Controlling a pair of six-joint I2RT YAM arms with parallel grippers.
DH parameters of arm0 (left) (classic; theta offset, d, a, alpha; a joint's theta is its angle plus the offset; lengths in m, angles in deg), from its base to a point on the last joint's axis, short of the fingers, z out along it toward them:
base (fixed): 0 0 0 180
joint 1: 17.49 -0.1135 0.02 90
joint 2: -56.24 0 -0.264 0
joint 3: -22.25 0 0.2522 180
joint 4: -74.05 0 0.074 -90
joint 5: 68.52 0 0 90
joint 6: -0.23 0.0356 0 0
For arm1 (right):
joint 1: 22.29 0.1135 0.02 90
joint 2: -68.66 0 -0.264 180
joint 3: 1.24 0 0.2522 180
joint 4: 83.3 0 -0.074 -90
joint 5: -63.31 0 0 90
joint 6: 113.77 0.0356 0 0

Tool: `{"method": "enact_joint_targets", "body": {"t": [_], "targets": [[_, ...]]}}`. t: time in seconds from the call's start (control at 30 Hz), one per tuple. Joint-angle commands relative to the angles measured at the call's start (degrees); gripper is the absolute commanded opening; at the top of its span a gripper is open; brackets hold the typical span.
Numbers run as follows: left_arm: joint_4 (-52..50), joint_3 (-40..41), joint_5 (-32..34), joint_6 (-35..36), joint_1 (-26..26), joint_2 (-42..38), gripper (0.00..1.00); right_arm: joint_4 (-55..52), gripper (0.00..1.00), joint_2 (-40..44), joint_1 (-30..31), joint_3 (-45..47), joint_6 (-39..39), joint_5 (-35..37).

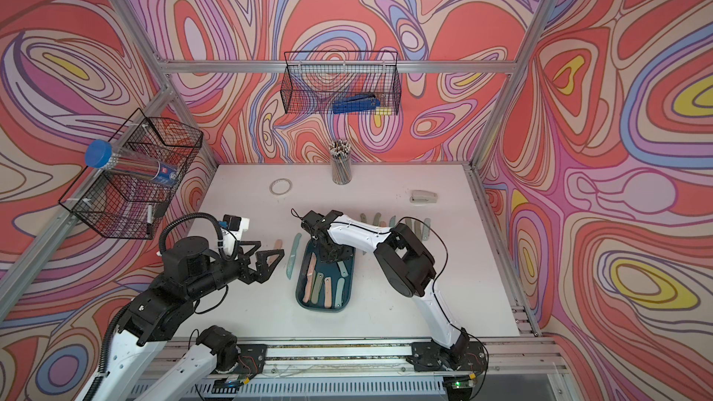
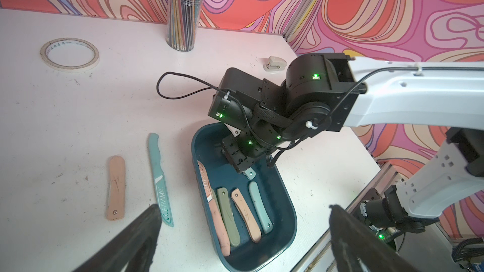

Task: Take the fruit knife out of the storage box
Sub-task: Pick up the fruit knife from the storage box, then place the fruit knife at the center of the board.

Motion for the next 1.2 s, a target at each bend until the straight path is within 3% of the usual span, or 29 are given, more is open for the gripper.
{"method": "enact_joint_targets", "body": {"t": [0.0, 0.47, 0.93, 1.17], "targets": [[-0.9, 0.2, -0.5, 0.5, 0.3, -0.4, 1.00, -0.2, 0.27, -2.3, -0.2, 0.1, -0.3, -1.9], [-0.7, 0.2, -0.5, 0.5, 0.3, -0.8, 1.00, 2.8, 0.13, 3.3, -0.2, 1.7, 0.1, 0.1], [-0.7, 0.2, -1.6, 0.5, 0.4, -0.1, 1.00, -2.0, 0.13, 14.9, -0.2, 0.5, 1.7, 4.8], [0.0, 0.3, -5.3, 0.5, 0.6, 2.0, 1.00, -6.4, 0.13, 24.6, -0.8, 5.3, 5.3, 9.7]]}}
